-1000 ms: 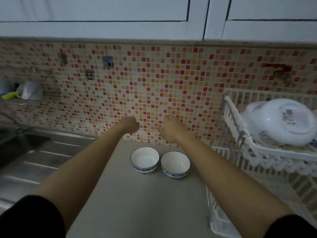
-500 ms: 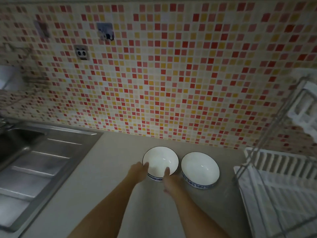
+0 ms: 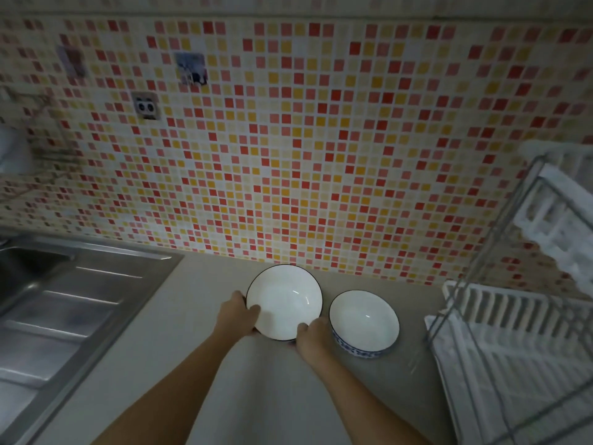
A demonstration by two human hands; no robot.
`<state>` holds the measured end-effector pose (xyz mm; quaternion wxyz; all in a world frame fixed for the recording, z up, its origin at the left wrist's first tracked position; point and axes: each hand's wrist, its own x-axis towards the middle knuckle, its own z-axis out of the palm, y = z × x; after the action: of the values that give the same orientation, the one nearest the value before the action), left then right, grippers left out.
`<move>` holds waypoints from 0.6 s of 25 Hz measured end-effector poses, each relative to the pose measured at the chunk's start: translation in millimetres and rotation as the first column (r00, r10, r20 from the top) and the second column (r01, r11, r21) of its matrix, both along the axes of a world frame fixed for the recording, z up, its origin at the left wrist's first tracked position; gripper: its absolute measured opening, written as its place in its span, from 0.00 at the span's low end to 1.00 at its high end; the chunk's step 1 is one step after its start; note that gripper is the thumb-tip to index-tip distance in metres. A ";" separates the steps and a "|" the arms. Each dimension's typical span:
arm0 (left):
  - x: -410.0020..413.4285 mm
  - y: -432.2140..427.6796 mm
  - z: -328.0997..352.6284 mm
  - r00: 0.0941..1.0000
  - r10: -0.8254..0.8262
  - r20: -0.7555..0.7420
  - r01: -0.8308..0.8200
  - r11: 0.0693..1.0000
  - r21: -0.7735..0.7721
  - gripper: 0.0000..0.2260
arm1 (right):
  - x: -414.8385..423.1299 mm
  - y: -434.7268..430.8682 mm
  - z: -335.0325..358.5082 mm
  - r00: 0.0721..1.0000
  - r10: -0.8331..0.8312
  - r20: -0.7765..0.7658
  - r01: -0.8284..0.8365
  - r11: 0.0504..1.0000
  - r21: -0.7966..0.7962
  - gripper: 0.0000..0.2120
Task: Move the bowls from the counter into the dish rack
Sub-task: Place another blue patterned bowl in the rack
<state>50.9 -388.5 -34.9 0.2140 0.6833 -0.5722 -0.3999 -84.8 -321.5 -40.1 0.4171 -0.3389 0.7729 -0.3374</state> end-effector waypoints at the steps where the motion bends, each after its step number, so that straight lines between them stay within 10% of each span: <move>1: 5.7 4.1 19.3 0.999 -0.025 -0.032 0.025 1.000 -0.015 0.09 | -1.7 7.9 16.1 0.999 0.048 -0.022 -0.049 0.998 -0.047 0.16; 7: 20.1 56.8 135.3 0.947 -0.200 -0.251 0.154 0.969 -0.192 0.23 | -21.6 49.5 123.9 0.940 0.202 -0.276 -0.283 0.913 -0.294 0.24; 15: -45.3 141.0 254.2 0.766 -0.537 -0.353 0.247 0.753 -0.610 0.17 | -106.1 153.0 279.7 0.872 0.182 -0.454 -0.433 0.718 -0.544 0.21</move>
<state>5.6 -247.5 219.4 0.4439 0.3248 -0.7170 -0.4281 -190.9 -168.5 239.6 0.1772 -0.6416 0.6093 -0.4308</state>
